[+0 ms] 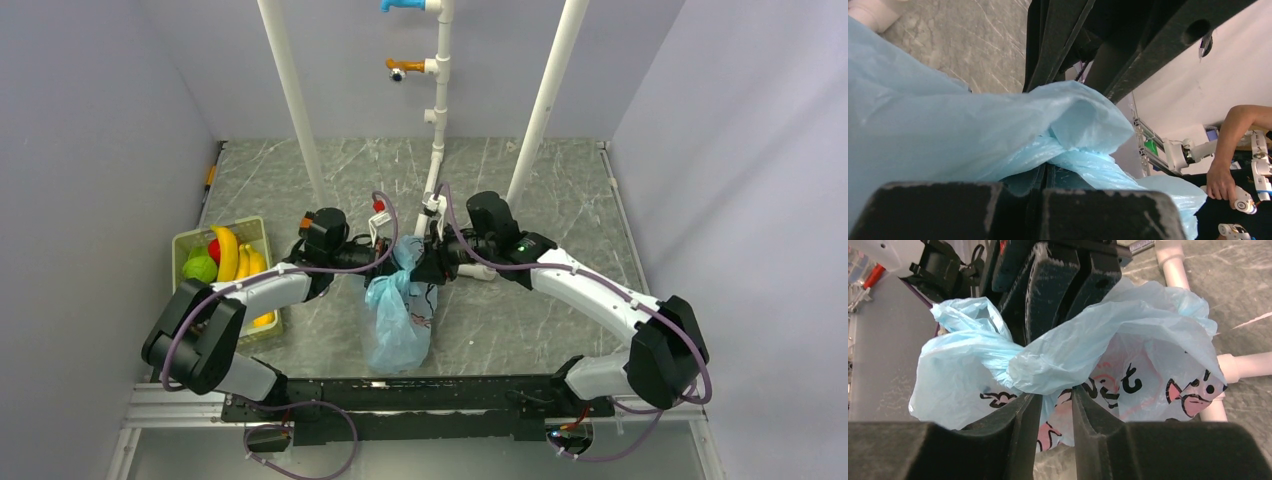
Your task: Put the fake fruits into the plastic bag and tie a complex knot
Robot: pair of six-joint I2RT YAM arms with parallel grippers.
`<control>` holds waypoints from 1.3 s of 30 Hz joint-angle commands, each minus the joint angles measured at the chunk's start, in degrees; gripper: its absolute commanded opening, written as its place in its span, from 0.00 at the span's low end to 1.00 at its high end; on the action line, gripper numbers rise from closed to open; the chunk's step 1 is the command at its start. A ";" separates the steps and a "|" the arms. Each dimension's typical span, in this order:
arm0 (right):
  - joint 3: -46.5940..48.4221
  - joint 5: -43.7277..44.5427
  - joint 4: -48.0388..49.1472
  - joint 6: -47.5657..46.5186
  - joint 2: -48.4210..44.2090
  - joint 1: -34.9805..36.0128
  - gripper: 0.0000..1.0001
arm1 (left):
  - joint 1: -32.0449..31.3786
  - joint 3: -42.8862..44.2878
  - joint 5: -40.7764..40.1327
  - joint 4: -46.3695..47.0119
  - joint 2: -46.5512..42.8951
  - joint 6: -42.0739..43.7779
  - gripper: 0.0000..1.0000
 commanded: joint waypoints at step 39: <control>-0.96 -6.42 5.32 -1.82 -1.86 -1.25 0.46 | -1.16 3.75 1.61 6.77 1.94 -2.10 0.00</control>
